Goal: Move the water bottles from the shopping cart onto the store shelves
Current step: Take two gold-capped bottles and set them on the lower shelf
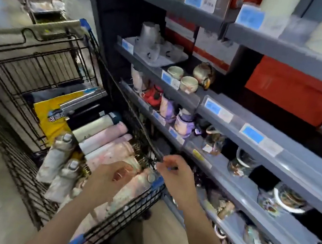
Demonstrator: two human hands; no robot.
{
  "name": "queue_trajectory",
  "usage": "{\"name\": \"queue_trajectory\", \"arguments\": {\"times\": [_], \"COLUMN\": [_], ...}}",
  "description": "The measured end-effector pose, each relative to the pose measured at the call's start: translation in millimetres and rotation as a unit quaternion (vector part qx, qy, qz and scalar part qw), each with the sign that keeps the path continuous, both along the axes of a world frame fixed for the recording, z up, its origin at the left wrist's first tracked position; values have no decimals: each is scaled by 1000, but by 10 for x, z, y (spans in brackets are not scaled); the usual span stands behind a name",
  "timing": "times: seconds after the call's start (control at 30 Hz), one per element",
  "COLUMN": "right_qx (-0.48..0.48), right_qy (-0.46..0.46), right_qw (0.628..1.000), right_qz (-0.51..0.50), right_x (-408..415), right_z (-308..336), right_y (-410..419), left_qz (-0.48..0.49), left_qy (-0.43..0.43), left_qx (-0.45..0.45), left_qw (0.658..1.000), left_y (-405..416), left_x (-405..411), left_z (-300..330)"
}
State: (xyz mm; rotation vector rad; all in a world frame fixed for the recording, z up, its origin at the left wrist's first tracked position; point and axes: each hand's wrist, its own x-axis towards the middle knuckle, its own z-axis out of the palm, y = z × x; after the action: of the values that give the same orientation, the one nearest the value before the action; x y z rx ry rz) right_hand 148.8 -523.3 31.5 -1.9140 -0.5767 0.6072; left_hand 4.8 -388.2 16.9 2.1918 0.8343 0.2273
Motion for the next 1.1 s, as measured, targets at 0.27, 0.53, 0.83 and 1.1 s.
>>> {"name": "queue_trajectory", "arguments": {"times": [0.27,0.53,0.83,1.1], "right_qx": [-129,-244,-313,-316], "right_qy": [66,-81,-130,-69], "right_qw": [989,957,932,926], "right_qz": [-14,-130,-131,-194], "right_x": [-704,-1355,-1433,-1366], "right_z": [-779,-1082,-1172,-1156], "right_y": [702,1033,1149,1319], "left_qz": [35,-77,-153,-109], "left_qy": [79,154,94,102], "left_qx": [-55,-104,-231,-320], "left_qw": [995,980,956,935], "left_y": [1067,1973,2068,2138], "left_x": [-633,-43,360,379], "left_z": [-655,-1270,-1429,-1421]}}
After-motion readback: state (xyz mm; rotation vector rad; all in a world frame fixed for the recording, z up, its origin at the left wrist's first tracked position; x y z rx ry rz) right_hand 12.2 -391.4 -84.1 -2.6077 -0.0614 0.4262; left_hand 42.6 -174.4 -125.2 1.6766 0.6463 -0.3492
